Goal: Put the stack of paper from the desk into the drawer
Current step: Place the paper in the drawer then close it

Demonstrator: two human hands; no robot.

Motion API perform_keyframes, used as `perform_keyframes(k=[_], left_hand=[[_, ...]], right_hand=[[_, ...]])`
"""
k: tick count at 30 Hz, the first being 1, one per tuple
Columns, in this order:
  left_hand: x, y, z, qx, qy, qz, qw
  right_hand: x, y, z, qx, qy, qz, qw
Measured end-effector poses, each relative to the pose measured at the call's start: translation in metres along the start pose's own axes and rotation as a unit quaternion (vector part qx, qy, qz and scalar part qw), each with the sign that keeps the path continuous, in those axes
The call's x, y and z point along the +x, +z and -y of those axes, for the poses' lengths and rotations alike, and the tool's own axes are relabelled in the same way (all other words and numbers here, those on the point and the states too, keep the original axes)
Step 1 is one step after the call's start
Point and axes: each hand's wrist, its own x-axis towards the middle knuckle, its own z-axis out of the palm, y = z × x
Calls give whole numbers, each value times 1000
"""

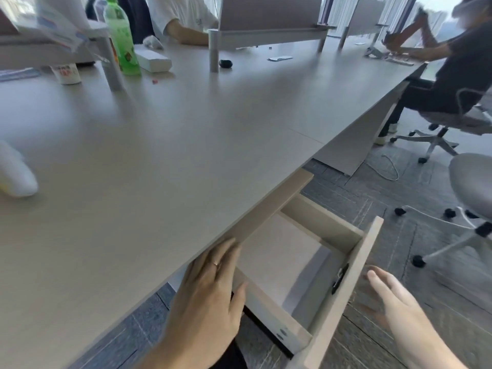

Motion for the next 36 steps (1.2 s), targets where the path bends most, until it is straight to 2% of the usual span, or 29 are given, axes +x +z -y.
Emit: perform_keyframes(k=[2, 5, 7, 11, 18, 23, 26, 31, 36], left_hand=[[-14, 1, -4, -98, -40, -32, 994], [-26, 4, -16, -216, -131, -80, 964], [-27, 6, -24, -257, -167, -101, 947], [-21, 0, -34, -321, -250, -89, 909], [-17, -1, -38, -394, -322, -85, 857], [-11, -4, -39, -384, -327, -107, 857], [-8, -4, -30, -329, -325, -131, 877], [-1, -3, -28, -272, -335, -130, 893], [0, -1, -28, -265, -331, -126, 897]], right_hand=[[0, 14, -13, 85, 48, 9, 995], [-6, 32, -5, 173, 69, 20, 982], [-7, 37, -1, 161, 70, 12, 984], [-6, 50, 10, 178, 62, 14, 982], [-2, 86, 34, 199, 55, 48, 977], [7, 114, 52, 211, 42, 60, 975], [13, 133, 60, 221, 36, 63, 973], [20, 156, 72, 241, 25, 92, 966], [31, 168, 76, 222, 10, 112, 969]])
